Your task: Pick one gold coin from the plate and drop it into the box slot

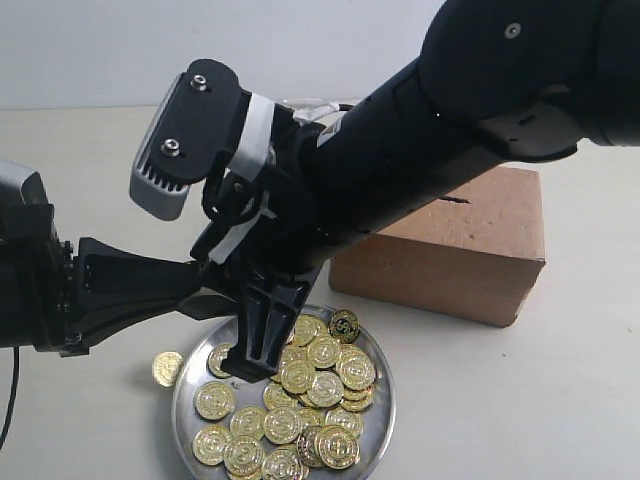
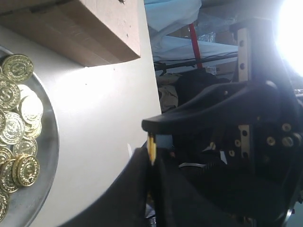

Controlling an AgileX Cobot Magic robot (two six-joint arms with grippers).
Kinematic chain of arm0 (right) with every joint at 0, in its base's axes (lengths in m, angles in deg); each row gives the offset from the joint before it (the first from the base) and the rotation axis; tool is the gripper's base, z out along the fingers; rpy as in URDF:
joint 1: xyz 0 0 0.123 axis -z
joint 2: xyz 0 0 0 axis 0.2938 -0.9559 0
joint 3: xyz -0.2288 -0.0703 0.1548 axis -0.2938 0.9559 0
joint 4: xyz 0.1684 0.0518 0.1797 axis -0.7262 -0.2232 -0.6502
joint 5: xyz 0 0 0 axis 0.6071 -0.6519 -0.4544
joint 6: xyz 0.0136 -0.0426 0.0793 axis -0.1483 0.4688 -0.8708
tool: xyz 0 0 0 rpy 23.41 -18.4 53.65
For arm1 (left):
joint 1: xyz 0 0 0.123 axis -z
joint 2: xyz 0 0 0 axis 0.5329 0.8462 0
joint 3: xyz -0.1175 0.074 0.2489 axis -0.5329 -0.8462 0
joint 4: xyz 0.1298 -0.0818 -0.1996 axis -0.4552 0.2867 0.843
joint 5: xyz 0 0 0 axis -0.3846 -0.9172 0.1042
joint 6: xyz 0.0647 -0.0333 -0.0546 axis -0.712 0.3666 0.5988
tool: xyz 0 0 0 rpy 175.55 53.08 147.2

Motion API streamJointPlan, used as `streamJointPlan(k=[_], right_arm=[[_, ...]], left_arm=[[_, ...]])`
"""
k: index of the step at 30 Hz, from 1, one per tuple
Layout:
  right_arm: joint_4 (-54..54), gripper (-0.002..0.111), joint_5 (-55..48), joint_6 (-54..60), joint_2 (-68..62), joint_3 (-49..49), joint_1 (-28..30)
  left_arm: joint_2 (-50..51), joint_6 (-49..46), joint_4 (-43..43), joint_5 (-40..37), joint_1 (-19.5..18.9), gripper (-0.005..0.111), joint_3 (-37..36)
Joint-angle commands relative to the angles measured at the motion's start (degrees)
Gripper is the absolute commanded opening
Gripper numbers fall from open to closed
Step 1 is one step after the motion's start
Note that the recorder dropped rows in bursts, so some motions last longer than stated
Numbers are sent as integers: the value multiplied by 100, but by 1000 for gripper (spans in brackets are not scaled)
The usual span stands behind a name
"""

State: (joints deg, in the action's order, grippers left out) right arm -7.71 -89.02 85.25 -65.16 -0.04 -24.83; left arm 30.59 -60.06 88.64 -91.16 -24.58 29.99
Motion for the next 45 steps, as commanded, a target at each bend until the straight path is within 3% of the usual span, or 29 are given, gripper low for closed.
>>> streamJointPlan(k=[1,6,13,24,26,28,32,43,45], right_arm=[[-188,24,95,18,28,-32,-5],[-144,29,95,8,28,-32,-5],[341,61,251,-436,90,-32,-5],[2305,64,86,-2438,603,-32,-5],[2494,61,-148,-2703,659,-20,-5],[2664,48,-450,-3026,683,-20,-5],[2631,-1,-1060,-3318,694,-20,-5],[2495,0,-1128,-3551,667,-20,-5],[2511,0,-1140,-3725,602,-20,-5]], left_arm=[[40,-86,-2,26,48,0,35],[40,-95,2,26,48,0,59],[40,-54,-160,26,37,0,269],[40,-51,-241,26,37,0,334],[40,-74,-294,26,37,0,334],[40,-74,-398,26,37,0,334],[40,-74,-456,26,37,0,334],[40,-259,-546,41,72,0,334],[64,-148,-546,758,220,0,334]])
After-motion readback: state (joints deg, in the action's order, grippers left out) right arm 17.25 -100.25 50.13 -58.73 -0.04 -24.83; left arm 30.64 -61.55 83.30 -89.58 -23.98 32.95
